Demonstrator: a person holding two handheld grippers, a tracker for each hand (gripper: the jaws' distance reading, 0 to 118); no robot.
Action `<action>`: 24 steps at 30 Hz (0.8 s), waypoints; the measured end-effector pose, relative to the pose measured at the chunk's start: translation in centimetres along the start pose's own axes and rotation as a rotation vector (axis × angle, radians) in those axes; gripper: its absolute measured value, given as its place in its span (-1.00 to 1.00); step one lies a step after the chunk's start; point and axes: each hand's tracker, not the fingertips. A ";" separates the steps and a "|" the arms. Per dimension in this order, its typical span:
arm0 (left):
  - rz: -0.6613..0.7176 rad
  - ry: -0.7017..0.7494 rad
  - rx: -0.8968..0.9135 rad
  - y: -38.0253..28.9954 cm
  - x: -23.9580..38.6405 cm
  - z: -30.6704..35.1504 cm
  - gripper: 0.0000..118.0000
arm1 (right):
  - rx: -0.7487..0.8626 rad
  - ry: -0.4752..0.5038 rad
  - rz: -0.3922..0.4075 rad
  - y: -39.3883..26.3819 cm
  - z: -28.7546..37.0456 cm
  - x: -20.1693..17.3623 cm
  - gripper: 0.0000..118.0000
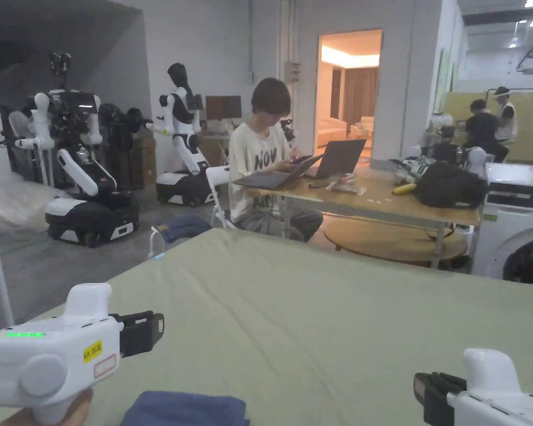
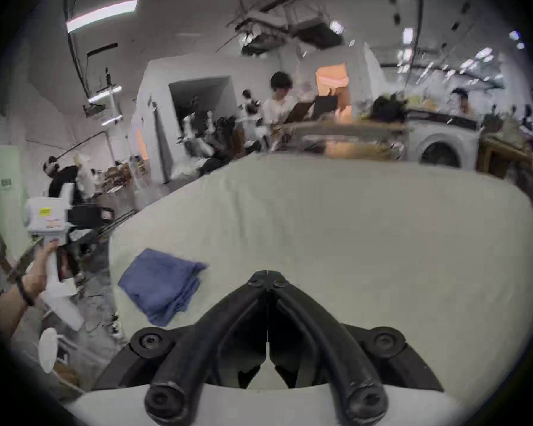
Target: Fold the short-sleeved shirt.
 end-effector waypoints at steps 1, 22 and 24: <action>-0.015 -0.033 0.056 0.4 2.5 1.2 0.16 | 0.031 -0.034 0.024 0.3 1.9 0.8 -1.00; -0.146 -0.311 0.241 -0.5 29.6 7.0 -1.00 | 0.308 -0.543 0.021 -2.5 22.7 8.0 -1.00; -0.143 -0.309 0.253 -1.1 29.3 7.9 -1.00 | 0.302 -0.554 -0.014 -2.9 22.4 7.2 -1.00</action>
